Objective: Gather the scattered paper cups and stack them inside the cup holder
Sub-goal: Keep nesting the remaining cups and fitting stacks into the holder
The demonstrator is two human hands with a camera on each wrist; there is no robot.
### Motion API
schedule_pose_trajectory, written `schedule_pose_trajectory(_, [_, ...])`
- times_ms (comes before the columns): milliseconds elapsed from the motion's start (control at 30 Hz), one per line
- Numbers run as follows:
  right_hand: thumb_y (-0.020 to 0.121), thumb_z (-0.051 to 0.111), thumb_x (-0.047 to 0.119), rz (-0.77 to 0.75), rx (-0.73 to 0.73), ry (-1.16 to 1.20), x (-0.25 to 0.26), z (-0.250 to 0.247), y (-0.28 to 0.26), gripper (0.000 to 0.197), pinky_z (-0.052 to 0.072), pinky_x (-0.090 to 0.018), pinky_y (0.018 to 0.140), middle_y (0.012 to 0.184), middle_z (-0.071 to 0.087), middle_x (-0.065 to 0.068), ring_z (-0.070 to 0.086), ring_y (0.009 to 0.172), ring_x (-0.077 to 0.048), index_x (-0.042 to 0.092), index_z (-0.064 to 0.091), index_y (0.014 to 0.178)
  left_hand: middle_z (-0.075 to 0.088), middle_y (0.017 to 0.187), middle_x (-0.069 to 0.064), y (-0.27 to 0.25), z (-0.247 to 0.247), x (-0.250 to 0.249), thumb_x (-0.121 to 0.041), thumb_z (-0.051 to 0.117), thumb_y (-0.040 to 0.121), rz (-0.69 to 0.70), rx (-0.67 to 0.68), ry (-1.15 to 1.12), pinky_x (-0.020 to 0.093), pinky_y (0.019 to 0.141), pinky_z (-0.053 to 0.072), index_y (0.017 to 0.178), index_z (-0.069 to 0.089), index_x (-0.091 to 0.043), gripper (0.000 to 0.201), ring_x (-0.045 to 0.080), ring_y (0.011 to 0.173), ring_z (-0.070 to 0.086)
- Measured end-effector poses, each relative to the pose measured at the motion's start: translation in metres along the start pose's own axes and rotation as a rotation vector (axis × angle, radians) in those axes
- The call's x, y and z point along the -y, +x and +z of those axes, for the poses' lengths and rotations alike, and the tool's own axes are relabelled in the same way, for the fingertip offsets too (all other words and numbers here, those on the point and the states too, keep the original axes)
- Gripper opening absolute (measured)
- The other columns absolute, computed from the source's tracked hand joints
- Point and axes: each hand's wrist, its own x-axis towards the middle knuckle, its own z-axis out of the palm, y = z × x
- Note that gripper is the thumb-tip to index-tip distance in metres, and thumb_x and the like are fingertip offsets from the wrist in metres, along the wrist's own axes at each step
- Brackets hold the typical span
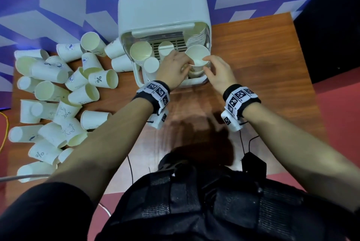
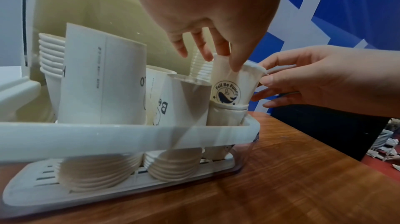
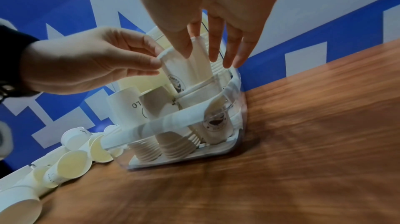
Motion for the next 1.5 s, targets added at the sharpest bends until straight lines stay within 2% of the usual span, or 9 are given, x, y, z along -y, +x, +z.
schedule_pose_trajectory(100, [0.094, 0.052, 0.015, 0.025, 0.029, -0.03, -0.006, 0.003, 0.002, 0.031, 0.041, -0.033, 0.097, 0.123, 0.056, -0.007, 0.052, 0.112, -0.025, 0.009, 0.057, 0.124, 0.069, 0.102, 0.006, 0.002, 0.006, 0.003, -0.015, 0.061, 0.086, -0.017, -0.008, 0.048, 0.045, 0.097, 0.038, 0.096, 0.071, -0.011, 0.015, 0.031, 0.116, 0.05])
schedule_pose_trajectory(233, [0.096, 0.048, 0.015, 0.121, 0.122, -0.097, -0.01, 0.006, 0.004, 0.042, 0.025, -0.028, 0.111, 0.146, 0.041, -0.007, 0.035, 0.134, -0.024, 0.011, 0.047, 0.139, 0.062, 0.123, 0.01, 0.005, 0.016, 0.002, -0.017, 0.059, 0.09, -0.058, 0.081, 0.097, 0.041, 0.112, 0.02, 0.105, 0.072, -0.012, 0.02, 0.025, 0.13, 0.041])
schedule_pose_trajectory(400, [0.097, 0.043, 0.01, 0.166, 0.234, -0.18, -0.01, 0.01, 0.0, 0.054, 0.019, -0.026, 0.113, 0.155, 0.027, -0.004, 0.025, 0.141, -0.022, 0.016, 0.029, 0.149, 0.057, 0.134, 0.01, 0.003, 0.025, 0.009, -0.028, 0.049, 0.096, -0.045, 0.244, 0.275, 0.044, 0.118, 0.003, 0.11, 0.069, -0.012, 0.029, 0.018, 0.139, 0.033])
schedule_pose_trajectory(567, [0.096, 0.045, 0.01, 0.204, 0.252, -0.197, -0.004, 0.013, 0.0, 0.055, 0.017, -0.025, 0.114, 0.156, 0.023, -0.004, 0.022, 0.142, -0.021, 0.014, 0.029, 0.148, 0.057, 0.134, -0.006, 0.0, 0.023, 0.007, -0.032, 0.044, 0.098, 0.012, 0.314, 0.387, 0.052, 0.116, -0.002, 0.115, 0.069, -0.022, 0.032, 0.02, 0.142, 0.023])
schedule_pose_trajectory(667, [0.094, 0.047, 0.008, 0.203, 0.189, -0.165, 0.002, 0.011, -0.001, 0.053, 0.019, -0.028, 0.114, 0.154, 0.026, -0.009, 0.025, 0.141, -0.025, 0.015, 0.035, 0.146, 0.055, 0.134, -0.006, -0.003, 0.016, 0.004, -0.028, 0.049, 0.096, 0.03, 0.253, 0.326, 0.055, 0.116, 0.002, 0.114, 0.069, -0.021, 0.028, 0.022, 0.142, 0.024])
schedule_pose_trajectory(767, [0.092, 0.046, 0.007, 0.163, 0.09, -0.146, 0.012, 0.008, -0.005, 0.05, 0.025, -0.032, 0.113, 0.149, 0.032, -0.011, 0.031, 0.136, -0.027, 0.013, 0.041, 0.142, 0.06, 0.127, 0.002, -0.012, 0.006, 0.008, -0.021, 0.053, 0.092, 0.026, 0.124, 0.218, 0.058, 0.113, 0.016, 0.109, 0.071, -0.014, 0.026, 0.029, 0.136, 0.036])
schedule_pose_trajectory(900, [0.092, 0.044, 0.006, 0.105, 0.067, -0.136, 0.034, 0.013, -0.009, 0.046, 0.024, -0.032, 0.115, 0.148, 0.034, -0.01, 0.03, 0.137, -0.024, 0.011, 0.046, 0.138, 0.068, 0.105, 0.011, -0.037, -0.013, 0.018, -0.022, 0.045, 0.082, 0.102, -0.054, 0.112, 0.053, 0.09, 0.047, 0.089, 0.073, -0.01, 0.032, 0.04, 0.107, 0.058])
schedule_pose_trajectory(1233, [0.091, 0.042, 0.0, -0.102, 0.121, -0.077, 0.104, 0.065, -0.027, 0.044, 0.022, -0.025, 0.112, 0.139, 0.043, -0.013, 0.037, 0.132, -0.025, 0.006, 0.05, 0.133, 0.064, 0.108, 0.014, -0.118, -0.062, 0.064, -0.021, 0.041, 0.081, -0.017, -0.103, 0.092, 0.046, 0.091, 0.046, 0.097, 0.072, -0.009, 0.037, 0.037, 0.104, 0.056])
schedule_pose_trajectory(1500, [0.092, 0.041, 0.003, -0.109, 0.314, -0.057, 0.15, 0.129, -0.041, 0.045, 0.025, -0.029, 0.111, 0.14, 0.043, -0.009, 0.038, 0.132, -0.023, 0.01, 0.048, 0.136, 0.06, 0.117, 0.012, -0.2, -0.086, 0.114, -0.005, 0.057, 0.085, -0.302, -0.148, 0.074, 0.041, 0.096, 0.039, 0.112, 0.067, -0.01, 0.03, 0.032, 0.113, 0.05])
